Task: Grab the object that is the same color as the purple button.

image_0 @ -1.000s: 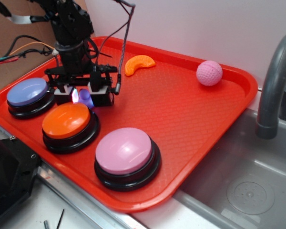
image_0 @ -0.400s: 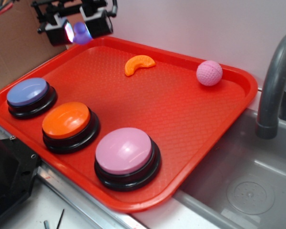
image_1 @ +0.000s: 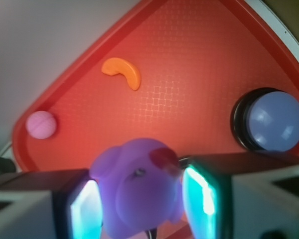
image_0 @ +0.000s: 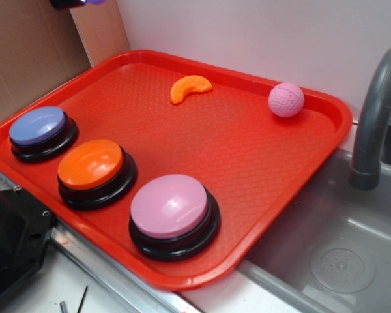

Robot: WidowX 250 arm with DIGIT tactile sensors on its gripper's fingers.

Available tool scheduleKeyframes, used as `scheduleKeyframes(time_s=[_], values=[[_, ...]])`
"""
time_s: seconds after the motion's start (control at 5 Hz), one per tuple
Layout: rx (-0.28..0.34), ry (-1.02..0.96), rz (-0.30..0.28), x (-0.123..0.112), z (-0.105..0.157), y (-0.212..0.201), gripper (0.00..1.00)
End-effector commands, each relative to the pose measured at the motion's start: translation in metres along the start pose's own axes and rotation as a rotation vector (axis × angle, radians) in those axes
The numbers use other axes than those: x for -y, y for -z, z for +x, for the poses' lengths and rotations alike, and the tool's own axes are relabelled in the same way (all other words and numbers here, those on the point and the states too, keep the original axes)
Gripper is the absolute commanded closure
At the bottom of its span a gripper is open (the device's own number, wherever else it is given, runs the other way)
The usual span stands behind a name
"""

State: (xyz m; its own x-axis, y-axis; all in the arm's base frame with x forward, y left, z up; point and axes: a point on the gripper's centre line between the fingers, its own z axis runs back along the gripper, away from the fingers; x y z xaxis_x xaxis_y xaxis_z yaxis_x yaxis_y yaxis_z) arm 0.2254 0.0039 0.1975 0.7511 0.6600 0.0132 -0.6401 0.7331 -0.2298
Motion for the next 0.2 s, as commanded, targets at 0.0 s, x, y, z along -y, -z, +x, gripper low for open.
scheduleKeyframes(time_s=[0.0], values=[[0.035, 0.009, -0.029, 0.0001, 0.0177, -0.0176, 1.00]])
